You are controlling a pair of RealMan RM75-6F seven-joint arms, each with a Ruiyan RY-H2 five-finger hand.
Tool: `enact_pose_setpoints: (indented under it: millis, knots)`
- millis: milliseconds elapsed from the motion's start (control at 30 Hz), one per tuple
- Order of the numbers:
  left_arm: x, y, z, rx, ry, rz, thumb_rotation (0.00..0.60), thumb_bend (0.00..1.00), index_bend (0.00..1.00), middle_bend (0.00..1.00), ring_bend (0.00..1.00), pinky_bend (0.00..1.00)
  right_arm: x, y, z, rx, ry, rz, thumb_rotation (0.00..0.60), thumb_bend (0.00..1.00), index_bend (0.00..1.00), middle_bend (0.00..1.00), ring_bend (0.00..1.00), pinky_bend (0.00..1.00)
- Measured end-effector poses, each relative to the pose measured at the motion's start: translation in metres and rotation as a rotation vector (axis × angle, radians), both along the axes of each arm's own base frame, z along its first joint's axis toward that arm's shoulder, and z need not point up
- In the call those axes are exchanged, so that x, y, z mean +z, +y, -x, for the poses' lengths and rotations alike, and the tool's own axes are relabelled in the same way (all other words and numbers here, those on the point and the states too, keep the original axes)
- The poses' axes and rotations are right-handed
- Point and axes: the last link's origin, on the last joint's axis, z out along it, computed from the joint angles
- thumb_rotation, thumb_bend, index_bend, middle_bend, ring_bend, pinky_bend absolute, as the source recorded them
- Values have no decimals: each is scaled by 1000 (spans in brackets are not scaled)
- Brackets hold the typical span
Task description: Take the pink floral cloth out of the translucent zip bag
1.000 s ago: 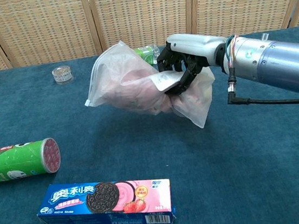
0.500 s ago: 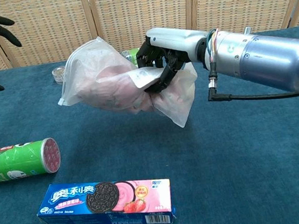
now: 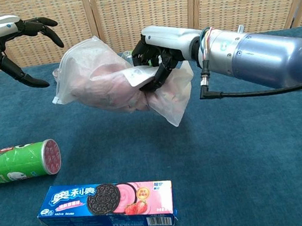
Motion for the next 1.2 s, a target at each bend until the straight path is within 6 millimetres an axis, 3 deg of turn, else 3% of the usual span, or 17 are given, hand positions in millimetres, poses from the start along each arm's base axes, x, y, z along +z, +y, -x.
enact_pose_setpoints:
  millis: [267,1200]
  knots:
    - [-7,5,-15,-16,-9,6,600,128,314,0,0,0,-9,1,-8,-2,-35,-18,600,725,615,654,608,685]
    - [-42,1,-24,-4,-15,48,600,130,314,0,0,0,-8,1,-19,-66,-143,-58,600,725,615,656,608,685]
